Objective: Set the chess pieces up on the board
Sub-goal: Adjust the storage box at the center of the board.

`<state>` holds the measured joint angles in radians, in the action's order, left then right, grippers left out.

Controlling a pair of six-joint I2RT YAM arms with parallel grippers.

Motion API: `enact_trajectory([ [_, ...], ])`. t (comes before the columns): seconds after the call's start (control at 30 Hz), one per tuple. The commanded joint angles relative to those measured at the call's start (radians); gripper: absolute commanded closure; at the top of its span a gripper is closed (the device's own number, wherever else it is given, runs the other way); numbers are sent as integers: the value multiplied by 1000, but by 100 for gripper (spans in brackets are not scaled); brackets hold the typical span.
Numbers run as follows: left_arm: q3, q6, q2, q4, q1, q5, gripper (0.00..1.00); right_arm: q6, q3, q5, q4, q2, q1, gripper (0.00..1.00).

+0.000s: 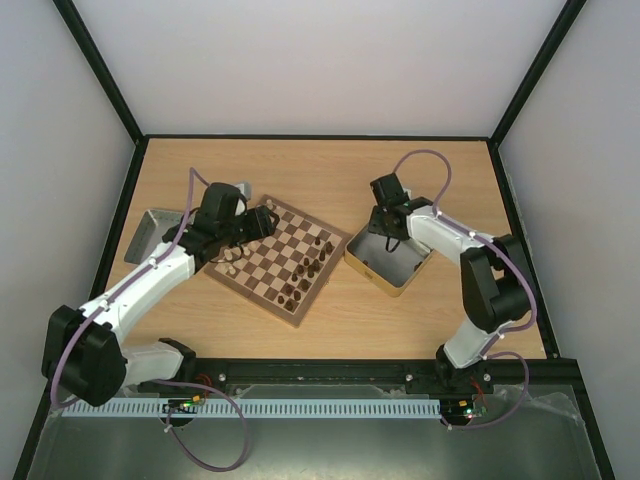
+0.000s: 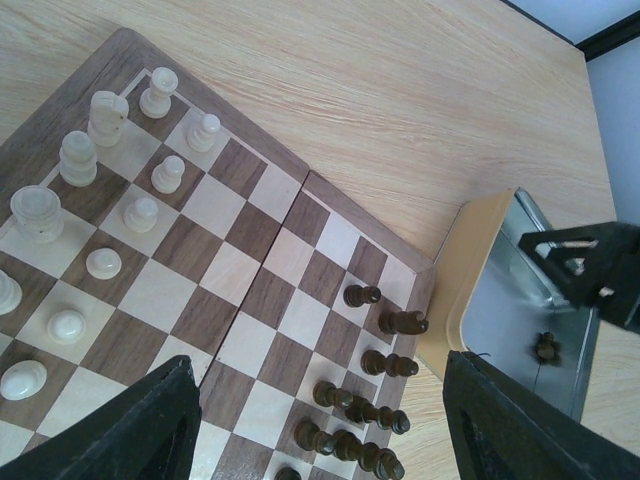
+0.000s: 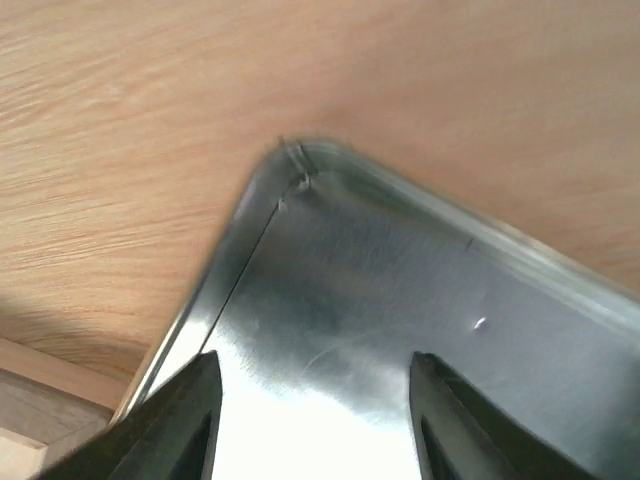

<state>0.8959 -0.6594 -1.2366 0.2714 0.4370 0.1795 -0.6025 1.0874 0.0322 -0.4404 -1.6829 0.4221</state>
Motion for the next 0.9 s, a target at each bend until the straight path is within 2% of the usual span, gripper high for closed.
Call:
enact_trajectory([
  [0.0, 21, 0, -16, -10, -6, 13, 32, 172, 71, 102, -62, 40, -27, 42],
  [0.03, 25, 1, -20, -11, -6, 17, 32, 206, 78, 95, -73, 36, -44, 38],
  [0.13, 36, 8, -30, -11, -6, 30, 32, 275, 94, 61, -86, 16, -100, 36],
  [0.33, 50, 30, -33, 6, -6, 34, 32, 398, 124, -28, -107, -45, -153, 38],
  [0.57, 44, 25, -31, 0, -6, 46, 32, 418, 166, -72, -112, -119, -192, 53],
  [0.7, 47, 26, -30, 3, -6, 48, 32, 410, 178, -34, -101, -154, -198, 63],
  [0.87, 44, 25, -22, 6, -6, 47, 31, 373, 162, 43, -92, -166, -201, 79],
])
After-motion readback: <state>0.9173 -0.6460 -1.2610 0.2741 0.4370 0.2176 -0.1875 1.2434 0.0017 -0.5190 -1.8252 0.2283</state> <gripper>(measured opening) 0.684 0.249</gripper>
